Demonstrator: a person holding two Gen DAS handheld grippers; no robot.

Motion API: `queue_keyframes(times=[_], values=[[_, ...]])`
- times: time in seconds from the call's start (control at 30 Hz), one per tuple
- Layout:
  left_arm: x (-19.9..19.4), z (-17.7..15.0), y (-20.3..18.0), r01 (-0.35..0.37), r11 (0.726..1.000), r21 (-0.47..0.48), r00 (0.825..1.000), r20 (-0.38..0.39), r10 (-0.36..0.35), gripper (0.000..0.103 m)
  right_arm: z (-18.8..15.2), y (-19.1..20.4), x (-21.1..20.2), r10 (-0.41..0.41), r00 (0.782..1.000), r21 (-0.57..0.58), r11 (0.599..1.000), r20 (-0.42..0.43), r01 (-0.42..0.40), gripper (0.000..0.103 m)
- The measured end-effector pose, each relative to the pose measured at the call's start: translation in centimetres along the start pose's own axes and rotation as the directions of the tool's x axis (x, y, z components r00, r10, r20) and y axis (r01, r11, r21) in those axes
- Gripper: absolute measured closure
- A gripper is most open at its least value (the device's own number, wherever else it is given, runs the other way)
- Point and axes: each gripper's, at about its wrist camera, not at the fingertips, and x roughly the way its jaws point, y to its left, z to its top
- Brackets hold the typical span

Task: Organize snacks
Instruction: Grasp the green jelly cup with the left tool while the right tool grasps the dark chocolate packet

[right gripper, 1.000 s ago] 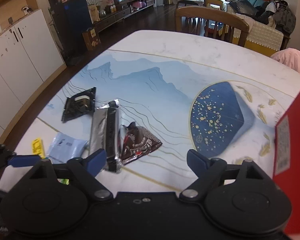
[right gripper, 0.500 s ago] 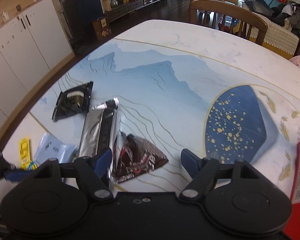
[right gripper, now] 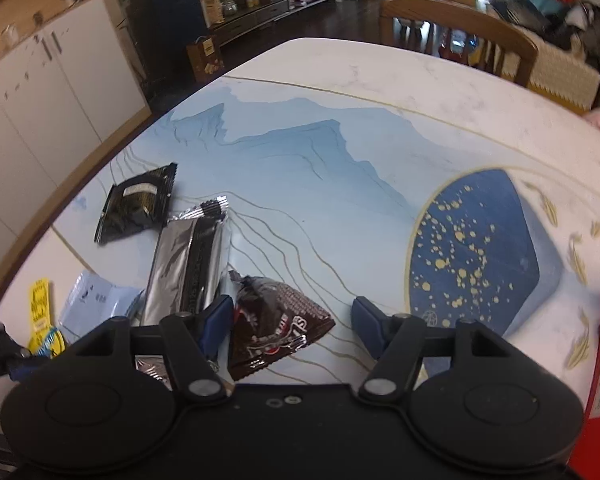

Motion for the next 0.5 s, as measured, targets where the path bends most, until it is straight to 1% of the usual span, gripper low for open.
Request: queue_keyframes(times=[0.1,0.17,0.2,0.27,0.43,0.47,0.5], values=[[0.1,0.0,-0.1,-0.005,1.0,0.011,1.0,0.001,0.005,0.065,-0.2,0.9,0.2,-0.032,0.999,-0.05,0.998,0.012,0.033,0.04],[0.1,0.0,-0.2,-0.005,1.0,0.014,1.0,0.0,0.005,0.069,-0.4,1.3,0.2,-0.048,0.999,-0.077,0.996,0.022,0.049,0.044],[0.1,0.0,-0.2,-0.004,1.0,0.016,1.0,-0.001,0.004,0.069,-0.6,1.5,0.2,-0.055,0.998,-0.082,0.995,0.026,0.056,0.045],[0.0,-0.1,-0.3,-0.003,1.0,0.015,1.0,0.001,0.003,0.069,-0.7,1.5,0.1,-0.063,0.997,-0.085,0.994,0.036,0.066,0.05],[-0.1,-0.1,-0.3,0.015,1.0,0.006,1.0,-0.003,-0.015,0.071,-0.9,1.3,-0.5,-0.063,0.996,-0.072,0.995,0.063,0.068,0.058],[-0.1,-0.1,-0.3,0.017,1.0,0.001,1.0,-0.004,-0.017,0.071,-0.9,1.3,-0.6,-0.065,0.996,-0.067,0.995,0.064,0.069,0.062],[-0.1,-0.2,-0.3,0.018,1.0,-0.005,1.0,-0.005,-0.018,0.071,-0.9,1.2,-0.7,-0.062,0.996,-0.06,0.996,0.064,0.066,0.064]])
